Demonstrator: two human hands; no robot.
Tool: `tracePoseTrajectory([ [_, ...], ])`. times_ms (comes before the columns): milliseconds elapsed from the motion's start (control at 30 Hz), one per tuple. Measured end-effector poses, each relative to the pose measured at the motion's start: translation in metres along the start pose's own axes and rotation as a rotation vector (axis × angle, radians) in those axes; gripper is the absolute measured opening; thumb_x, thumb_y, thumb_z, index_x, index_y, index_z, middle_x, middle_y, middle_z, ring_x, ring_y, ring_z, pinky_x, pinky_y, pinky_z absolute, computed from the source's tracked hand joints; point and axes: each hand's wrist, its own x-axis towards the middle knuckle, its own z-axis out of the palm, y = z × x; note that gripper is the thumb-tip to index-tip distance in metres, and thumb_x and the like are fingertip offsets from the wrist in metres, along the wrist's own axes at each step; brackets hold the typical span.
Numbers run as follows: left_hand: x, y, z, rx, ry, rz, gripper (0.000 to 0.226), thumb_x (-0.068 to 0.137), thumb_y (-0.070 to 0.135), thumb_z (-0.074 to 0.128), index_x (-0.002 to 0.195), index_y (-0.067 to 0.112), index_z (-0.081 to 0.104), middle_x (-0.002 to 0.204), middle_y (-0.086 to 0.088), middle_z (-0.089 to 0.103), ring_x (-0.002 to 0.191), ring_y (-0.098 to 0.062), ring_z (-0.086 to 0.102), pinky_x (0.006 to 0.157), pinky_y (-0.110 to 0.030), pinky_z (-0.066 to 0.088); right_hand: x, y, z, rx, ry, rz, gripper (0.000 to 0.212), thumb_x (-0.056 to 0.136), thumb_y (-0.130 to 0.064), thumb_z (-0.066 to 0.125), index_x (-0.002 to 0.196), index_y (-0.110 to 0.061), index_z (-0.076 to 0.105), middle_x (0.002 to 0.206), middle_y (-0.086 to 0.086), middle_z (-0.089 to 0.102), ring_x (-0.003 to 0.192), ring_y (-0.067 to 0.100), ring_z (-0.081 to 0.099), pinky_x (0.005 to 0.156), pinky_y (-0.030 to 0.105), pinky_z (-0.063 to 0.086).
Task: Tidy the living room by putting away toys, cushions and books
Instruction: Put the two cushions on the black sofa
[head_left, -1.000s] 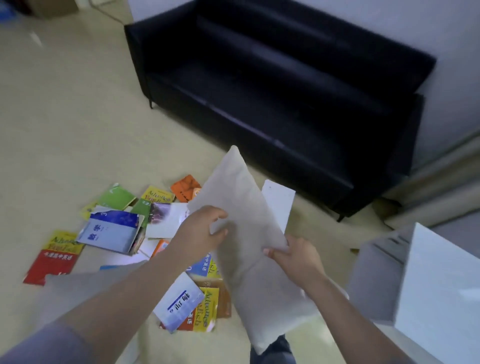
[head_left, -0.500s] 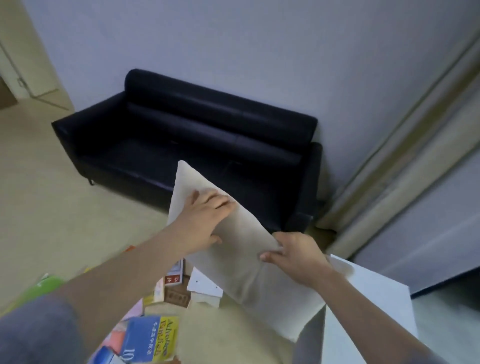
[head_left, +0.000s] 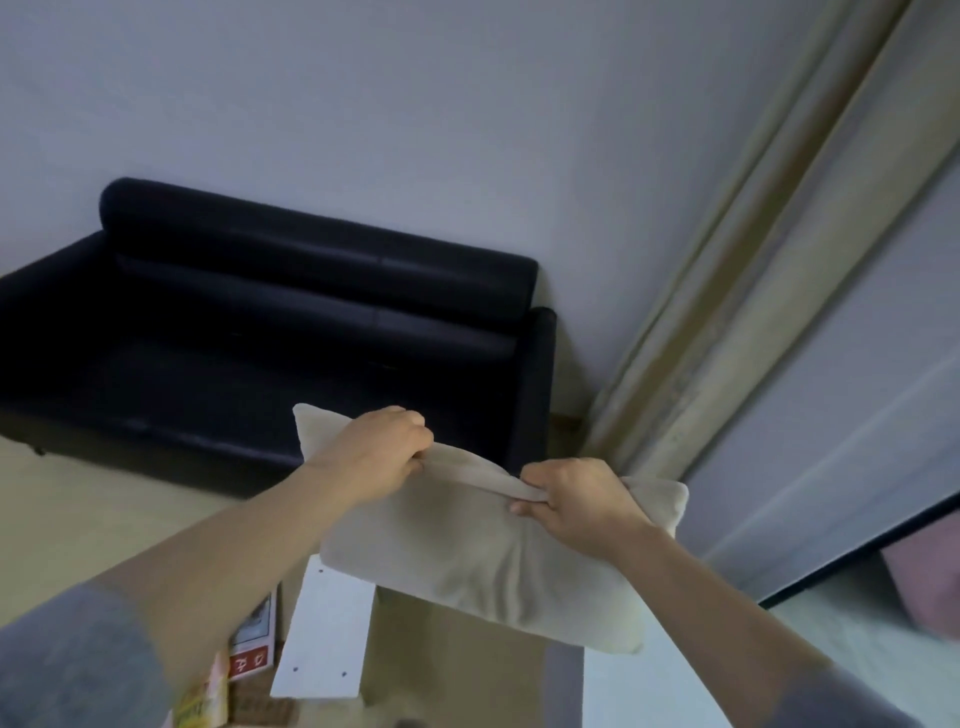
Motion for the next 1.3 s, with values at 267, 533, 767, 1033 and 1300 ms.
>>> tracePoseTrajectory([
  [267,0.105,-0.046,0.012,-0.066,0.006,0.041,0.009,0.093,0.025,0.054,0.086,0.022,0.059,0.088,0.01,0.05,0.088,-0.008,0.048,0.08,-0.025,0.045,0.095,0.063,0.004,0.016,0.006,0.096,0.026,0.095,-0.043,0.049,0.081,-0.023,0.04,0.08,-0.01,0.047,0.076,0.016,0.049,0.065,0.027,0.022],
  [533,0.221,-0.114,0.022,-0.075,0.037,0.043,0.013,0.093,0.022,0.052,0.08,0.023,0.053,0.085,0.011,0.046,0.082,-0.007,0.044,0.07,-0.018,0.033,0.216,0.123,-0.002,0.096,-0.022,0.148,0.011,0.097,-0.039,0.048,0.095,-0.029,0.045,0.081,-0.015,0.05,0.08,0.014,0.05,0.079,0.028,0.033],
  [767,0.296,-0.153,0.038,-0.062,0.007,0.015,0.018,0.092,0.018,0.05,0.076,0.025,0.046,0.081,0.012,0.043,0.079,-0.007,0.043,0.065,-0.018,0.029,0.294,0.171,0.002,0.086,-0.069,0.133,0.025,0.097,-0.041,0.046,0.114,-0.022,0.05,0.103,-0.003,0.061,0.094,0.019,0.057,0.077,0.027,0.029],
  [1033,0.38,-0.195,0.054,-0.091,-0.036,-0.065,0.02,0.089,0.018,0.047,0.071,0.027,0.042,0.076,0.012,0.039,0.075,-0.008,0.04,0.065,-0.023,0.038,0.384,0.234,0.015,0.173,-0.111,0.114,0.029,0.095,-0.045,0.049,0.116,-0.024,0.048,0.103,-0.005,0.062,0.093,0.017,0.059,0.079,0.028,0.033],
  [1300,0.44,-0.261,0.081,-0.147,-0.083,-0.138,0.024,0.085,0.012,0.048,0.066,0.025,0.04,0.076,0.008,0.046,0.073,-0.011,0.042,0.064,-0.027,0.041,0.48,0.261,0.037,0.252,-0.171,0.09,0.03,0.093,-0.043,0.053,0.117,-0.026,0.048,0.106,-0.006,0.064,0.094,0.014,0.06,0.084,0.029,0.037],
])
